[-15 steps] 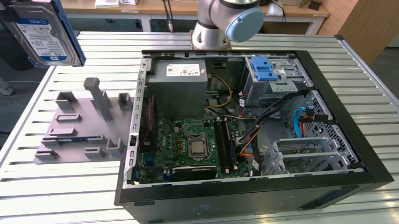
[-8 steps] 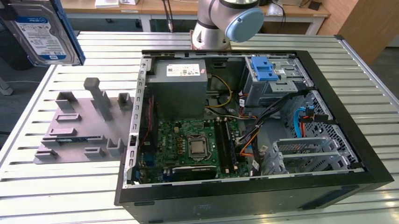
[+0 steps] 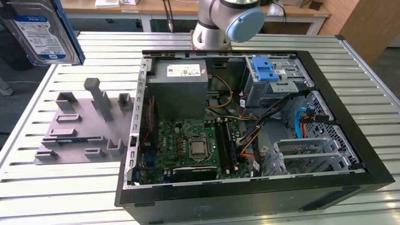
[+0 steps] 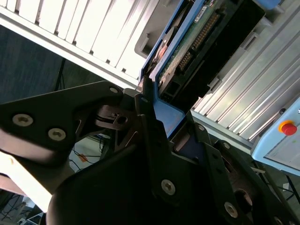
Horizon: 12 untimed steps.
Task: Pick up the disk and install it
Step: 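Pick up the disk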
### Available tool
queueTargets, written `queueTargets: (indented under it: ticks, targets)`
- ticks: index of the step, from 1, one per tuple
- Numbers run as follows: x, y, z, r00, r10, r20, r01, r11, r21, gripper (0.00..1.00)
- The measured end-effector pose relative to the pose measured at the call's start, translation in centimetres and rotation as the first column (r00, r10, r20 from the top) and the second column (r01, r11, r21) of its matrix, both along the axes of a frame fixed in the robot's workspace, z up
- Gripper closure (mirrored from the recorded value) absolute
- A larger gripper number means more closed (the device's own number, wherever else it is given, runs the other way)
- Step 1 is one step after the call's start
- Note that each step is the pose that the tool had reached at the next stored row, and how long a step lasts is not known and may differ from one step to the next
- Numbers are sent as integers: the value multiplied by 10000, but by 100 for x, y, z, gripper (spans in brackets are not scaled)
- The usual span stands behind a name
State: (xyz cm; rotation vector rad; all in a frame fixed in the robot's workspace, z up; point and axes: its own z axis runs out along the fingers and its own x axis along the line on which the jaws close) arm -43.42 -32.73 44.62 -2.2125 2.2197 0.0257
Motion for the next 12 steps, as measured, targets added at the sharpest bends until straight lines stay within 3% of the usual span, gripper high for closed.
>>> queueTargets:
  ticks: [12]
  targets:
    - [0,0,22,10000,0,0,0,10000,0,64]
